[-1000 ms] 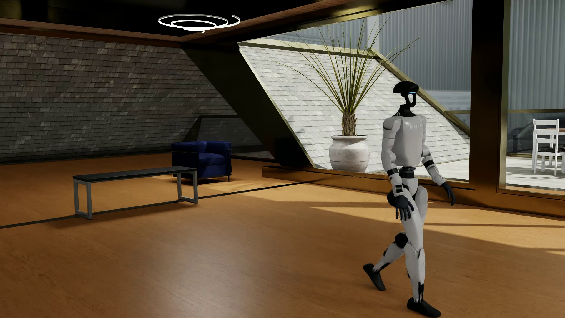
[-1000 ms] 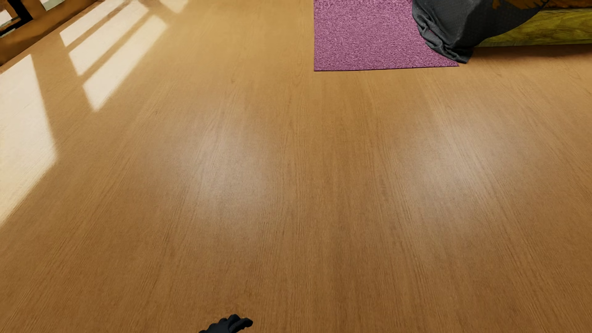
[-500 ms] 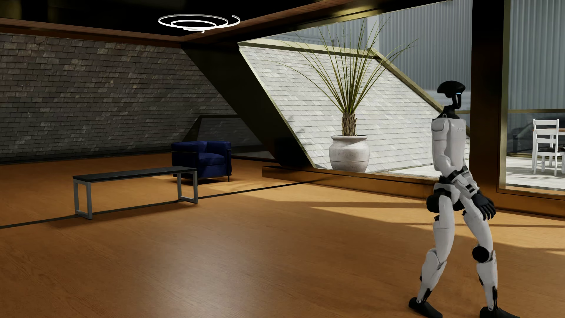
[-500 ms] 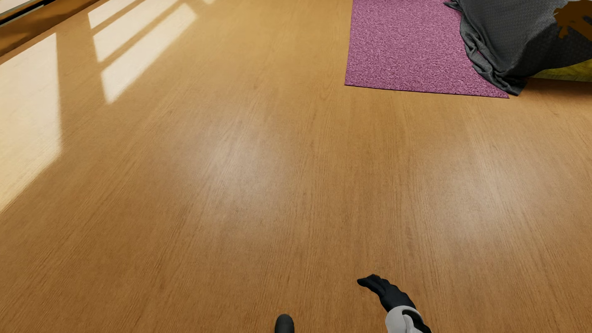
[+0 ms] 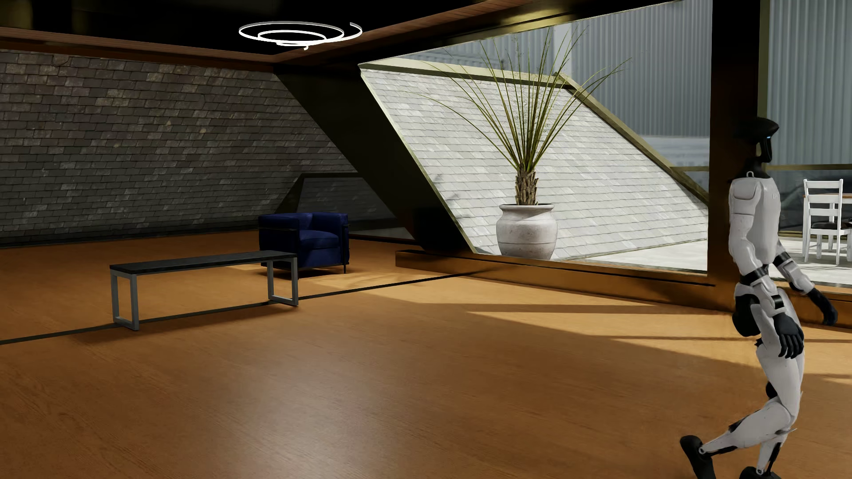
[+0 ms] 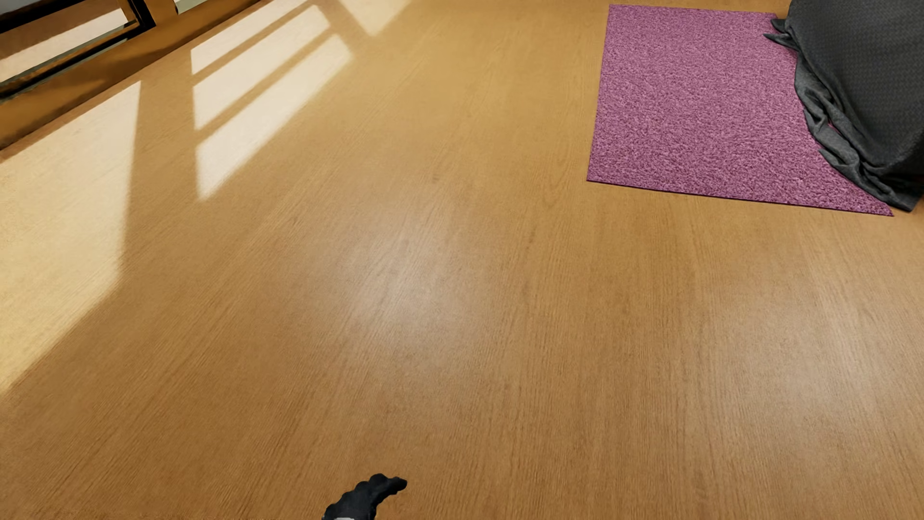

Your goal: Walk towards the bench

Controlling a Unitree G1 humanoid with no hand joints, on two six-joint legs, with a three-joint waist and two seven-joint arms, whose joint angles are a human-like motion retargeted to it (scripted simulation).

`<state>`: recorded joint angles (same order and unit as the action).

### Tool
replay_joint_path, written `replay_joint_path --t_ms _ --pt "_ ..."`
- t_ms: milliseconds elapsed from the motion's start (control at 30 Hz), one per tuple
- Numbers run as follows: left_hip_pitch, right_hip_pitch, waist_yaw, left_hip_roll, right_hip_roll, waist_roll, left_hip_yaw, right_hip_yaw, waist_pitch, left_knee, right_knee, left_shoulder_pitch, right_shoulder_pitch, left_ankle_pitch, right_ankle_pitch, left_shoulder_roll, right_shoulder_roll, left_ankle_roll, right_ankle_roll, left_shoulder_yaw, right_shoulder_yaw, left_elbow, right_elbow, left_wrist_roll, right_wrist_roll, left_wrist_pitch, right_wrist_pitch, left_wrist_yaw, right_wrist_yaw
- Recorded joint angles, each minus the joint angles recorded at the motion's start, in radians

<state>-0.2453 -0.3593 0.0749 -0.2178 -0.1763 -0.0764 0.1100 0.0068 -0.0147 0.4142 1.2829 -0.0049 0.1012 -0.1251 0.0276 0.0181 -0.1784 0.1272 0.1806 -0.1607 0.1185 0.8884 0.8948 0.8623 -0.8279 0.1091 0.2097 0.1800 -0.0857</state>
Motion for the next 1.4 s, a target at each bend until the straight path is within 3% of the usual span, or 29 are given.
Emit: replay_joint_path --t_ms 100,133,200,233,267,367,433,500,567,633,733,867,900,967,1000,1033,1067,1167,1267,1333,1400 --pt "0.043 -0.132 -0.036 -0.061 0.009 -0.014 -0.14 0.05 0.004 0.034 -0.206 -0.086 0.028 -0.058 -0.186 -0.005 0.005 0.0 -0.117 -0.02 -0.03 0.006 -0.033 0.011 0.021 -0.011 -0.024 -0.002 -0.002" --pt "0.061 -0.154 -0.049 -0.072 0.055 -0.013 -0.192 0.115 0.005 0.034 -0.323 -0.105 0.031 -0.07 -0.208 -0.003 0.007 -0.001 -0.105 -0.04 -0.035 0.003 -0.048 0.016 0.023 -0.024 -0.032 -0.007 -0.003" --pt "0.098 -0.138 -0.072 -0.086 0.194 -0.002 -0.295 0.398 0.0 0.025 -0.597 -0.124 0.032 -0.088 -0.196 -0.001 0.015 -0.004 0.009 -0.077 -0.055 -0.006 -0.075 0.019 0.027 -0.048 -0.032 -0.012 -0.011" --pt "0.118 -0.114 -0.079 -0.089 0.208 0.005 -0.345 0.503 -0.004 0.013 -0.752 -0.126 0.033 -0.094 -0.137 -0.002 0.022 -0.006 0.051 -0.092 -0.068 -0.006 -0.089 0.015 0.032 -0.054 -0.032 -0.015 -0.013" --pt "0.141 -0.093 -0.079 -0.087 0.188 0.01 -0.389 0.489 -0.007 -0.003 -0.859 -0.122 0.034 -0.097 -0.054 0.0 0.032 -0.008 0.061 -0.103 -0.077 -0.004 -0.102 0.009 0.035 -0.055 -0.035 -0.019 -0.017" --pt "0.175 -0.042 -0.072 -0.063 0.171 0.04 -0.45 0.375 -0.003 0.033 -0.871 -0.072 0.01 -0.084 -0.078 0.013 0.044 -0.003 -0.005 -0.102 -0.052 0.023 -0.101 -0.007 0.01 -0.014 -0.044 -0.006 -0.029" --pt "0.158 0.012 -0.068 -0.043 0.17 0.07 -0.452 0.306 -0.002 0.111 -0.918 -0.011 -0.015 -0.011 -0.072 0.026 0.049 -0.002 -0.046 -0.096 -0.037 0.042 -0.089 -0.016 0.0 0.02 -0.054 -0.02 -0.035" --pt "0.103 0.059 -0.073 -0.03 0.175 0.102 -0.467 0.22 0.002 0.251 -0.949 0.029 -0.03 0.065 -0.08 0.071 0.059 -0.026 -0.078 -0.16 -0.068 0.071 -0.086 0.011 0.027 0.003 -0.097 -0.079 -0.06" --pt "0.025 0.077 -0.084 -0.025 0.19 0.137 -0.498 0.118 0.007 0.431 -0.92 0.042 -0.041 0.154 -0.118 0.146 0.076 -0.105 -0.102 -0.244 -0.092 0.083 -0.088 0.052 0.047 -0.037 -0.127 -0.158 -0.104" --pt "-0.012 0.087 -0.088 -0.025 0.195 0.166 -0.541 0.027 0.009 0.529 -0.885 0.047 -0.053 0.222 -0.153 0.199 0.094 -0.226 -0.12 -0.246 -0.117 0.065 -0.068 0.045 0.055 -0.038 -0.125 -0.19 -0.139" --pt "0.003 0.119 -0.082 -0.039 0.155 0.184 -0.617 -0.105 0.01 0.534 -0.863 0.061 -0.064 0.26 -0.172 0.201 0.11 -0.371 -0.135 -0.124 -0.137 -0.027 -0.021 -0.034 0.048 0.025 -0.073 -0.089 -0.128" --pt "-0.006 0.157 -0.09 0.021 0.063 0.176 -0.503 -0.28 0.007 0.464 -0.849 0.051 -0.044 0.067 -0.174 0.176 0.088 -0.376 -0.129 -0.079 -0.055 -0.144 -0.01 -0.079 -0.012 -0.007 -0.096 -0.054 -0.076" --pt "-0.034 0.175 -0.09 0.147 0.047 0.176 -0.419 -0.327 0.005 0.419 -0.859 0.049 -0.036 0.038 -0.171 0.165 0.078 -0.39 -0.126 -0.08 -0.033 -0.16 -0.014 -0.077 -0.017 -0.016 -0.103 -0.054 -0.067" --pt "-0.005 0.217 -0.091 0.469 0.03 0.184 0.046 -0.414 -0.005 0.233 -0.911 0.046 -0.024 -0.032 -0.153 0.133 0.053 -0.179 -0.117 -0.094 -0.01 -0.168 -0.018 -0.05 -0.018 -0.007 -0.097 -0.047 -0.055" --pt "0.055 0.235 -0.09 0.557 0.025 0.187 0.287 -0.456 -0.013 0.121 -0.937 0.043 -0.02 -0.045 -0.143 0.12 0.044 -0.144 -0.108 -0.104 -0.013 -0.161 -0.018 -0.032 -0.009 0.004 -0.087 -0.044 -0.051" --pt "0.097 0.252 -0.088 0.587 0.017 0.188 0.462 -0.496 -0.021 0.035 -0.956 0.037 -0.01 -0.006 -0.136 0.105 0.037 -0.174 -0.097 -0.114 -0.02 -0.149 -0.03 -0.014 0.008 0.02 -0.074 -0.044 -0.049" --pt "0.116 0.269 -0.083 0.588 0.008 0.188 0.539 -0.536 -0.026 -0.02 -0.966 0.031 0.0 0.053 -0.133 0.096 0.032 -0.229 -0.083 -0.124 -0.032 -0.133 -0.042 -0.002 0.029 0.033 -0.061 -0.047 -0.054" --pt "0.119 0.337 -0.062 0.509 -0.031 0.183 0.47 -0.659 -0.033 -0.123 -0.998 0.025 0.025 0.042 -0.103 0.086 0.019 -0.208 -0.032 -0.151 -0.059 -0.083 -0.064 0.005 0.078 0.041 -0.038 -0.051 -0.084" --pt "0.124 0.383 -0.041 0.423 -0.105 0.169 0.382 -0.741 -0.041 -0.156 -0.972 0.059 0.002 0.023 -0.07 0.084 -0.007 -0.179 0.024 -0.128 -0.007 -0.031 -0.021 -0.046 0.053 0.02 -0.019 -0.063 -0.061" --pt "0.116 0.389 -0.029 0.352 -0.196 0.157 0.323 -0.782 -0.042 -0.153 -0.882 0.074 -0.026 0.002 -0.05 0.08 -0.015 -0.147 0.051 -0.12 -0.001 0.015 0.003 -0.05 0.034 0.038 -0.026 -0.068 -0.057" --pt "0.097 0.354 -0.025 0.267 -0.353 0.135 0.261 -0.788 -0.029 -0.101 -0.673 0.059 -0.031 -0.045 -0.026 0.062 -0.028 -0.111 0.01 -0.126 -0.016 0.087 -0.022 -0.031 0.039 0.066 -0.048 -0.061 -0.069"
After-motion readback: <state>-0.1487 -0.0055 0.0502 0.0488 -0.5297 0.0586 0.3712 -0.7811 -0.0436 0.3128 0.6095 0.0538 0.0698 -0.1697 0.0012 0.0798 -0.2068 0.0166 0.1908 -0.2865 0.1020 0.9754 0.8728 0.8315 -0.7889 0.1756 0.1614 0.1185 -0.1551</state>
